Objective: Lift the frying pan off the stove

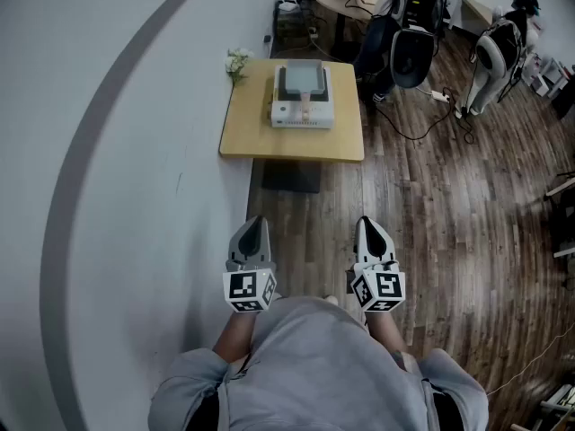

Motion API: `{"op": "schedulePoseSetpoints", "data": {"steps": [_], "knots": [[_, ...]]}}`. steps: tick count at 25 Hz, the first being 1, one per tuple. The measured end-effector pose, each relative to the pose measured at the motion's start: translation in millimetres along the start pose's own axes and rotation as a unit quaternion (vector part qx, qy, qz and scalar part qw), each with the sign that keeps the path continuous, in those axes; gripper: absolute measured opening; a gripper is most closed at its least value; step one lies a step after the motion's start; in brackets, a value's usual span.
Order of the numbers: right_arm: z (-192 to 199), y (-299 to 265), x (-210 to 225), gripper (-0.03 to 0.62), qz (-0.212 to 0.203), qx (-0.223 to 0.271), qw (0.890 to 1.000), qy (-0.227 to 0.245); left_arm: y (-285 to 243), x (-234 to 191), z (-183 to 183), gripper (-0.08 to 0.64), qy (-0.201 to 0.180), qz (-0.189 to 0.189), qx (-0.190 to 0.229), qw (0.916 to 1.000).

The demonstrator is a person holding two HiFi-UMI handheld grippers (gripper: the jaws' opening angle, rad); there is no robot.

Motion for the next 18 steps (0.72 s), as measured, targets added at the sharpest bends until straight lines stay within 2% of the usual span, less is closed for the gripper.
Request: {"op": "schedulePoseSetpoints", "data": {"steps": [11, 18], "knots": [[2, 3, 1, -0.002, -0.005, 0.001, 1.000, 0.000, 4, 3, 3, 0.003, 0.000, -0.003, -0.001, 1.0000], [6, 9, 5, -0.002, -0.028, -0.013, 1.000, -0.002, 7, 19, 4, 0.003, 0.000, -0.007, -0.005, 1.0000]]}}
Point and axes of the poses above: the fingertips, and each gripper's own axes: y backward along the fingers, x to its right, z out of its underside, the point moved 9 cm from there along y, backward along the fingers, and after that the axes turned 5 degrees about z, right-handed, at the moved point
